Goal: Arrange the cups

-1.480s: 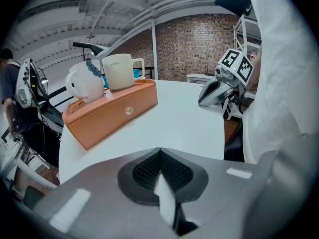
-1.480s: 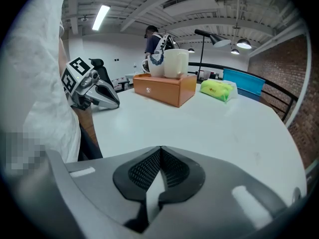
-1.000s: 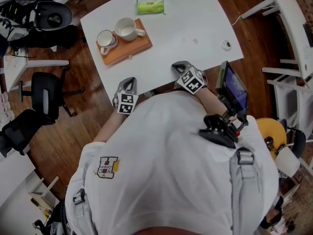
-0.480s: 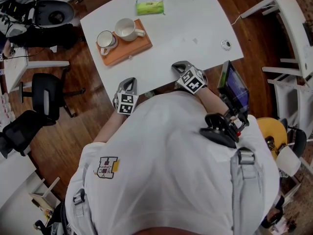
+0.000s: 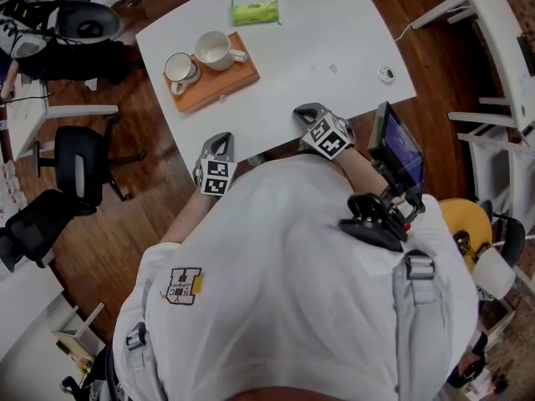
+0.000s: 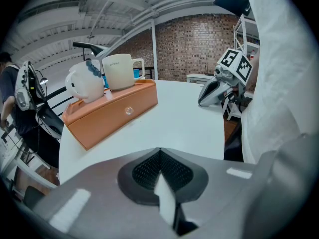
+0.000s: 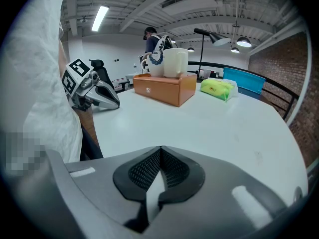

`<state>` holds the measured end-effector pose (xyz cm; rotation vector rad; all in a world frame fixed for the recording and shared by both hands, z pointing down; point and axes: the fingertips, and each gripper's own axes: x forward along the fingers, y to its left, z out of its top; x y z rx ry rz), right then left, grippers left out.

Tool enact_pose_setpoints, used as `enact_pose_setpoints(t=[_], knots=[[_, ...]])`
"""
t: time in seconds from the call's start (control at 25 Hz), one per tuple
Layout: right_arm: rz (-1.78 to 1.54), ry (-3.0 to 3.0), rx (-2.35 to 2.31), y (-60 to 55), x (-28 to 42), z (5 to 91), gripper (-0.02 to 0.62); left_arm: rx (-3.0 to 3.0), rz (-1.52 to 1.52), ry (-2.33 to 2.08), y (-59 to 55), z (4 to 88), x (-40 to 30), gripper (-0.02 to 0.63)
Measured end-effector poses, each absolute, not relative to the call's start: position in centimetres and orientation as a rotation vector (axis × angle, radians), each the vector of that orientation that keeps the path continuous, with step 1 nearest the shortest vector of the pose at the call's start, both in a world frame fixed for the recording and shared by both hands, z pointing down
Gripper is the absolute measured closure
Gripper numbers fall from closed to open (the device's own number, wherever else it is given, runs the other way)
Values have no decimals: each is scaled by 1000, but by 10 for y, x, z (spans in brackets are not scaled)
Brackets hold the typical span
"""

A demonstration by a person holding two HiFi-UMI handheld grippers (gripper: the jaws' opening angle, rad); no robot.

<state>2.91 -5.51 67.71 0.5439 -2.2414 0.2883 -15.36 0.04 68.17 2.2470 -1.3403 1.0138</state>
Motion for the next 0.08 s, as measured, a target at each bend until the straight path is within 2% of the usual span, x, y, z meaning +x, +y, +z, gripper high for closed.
enact_pose_setpoints(t=[0.08], knots=[[283, -2243, 539, -56, 29, 677, 595, 2234, 1018, -1335, 3, 685, -155, 606]])
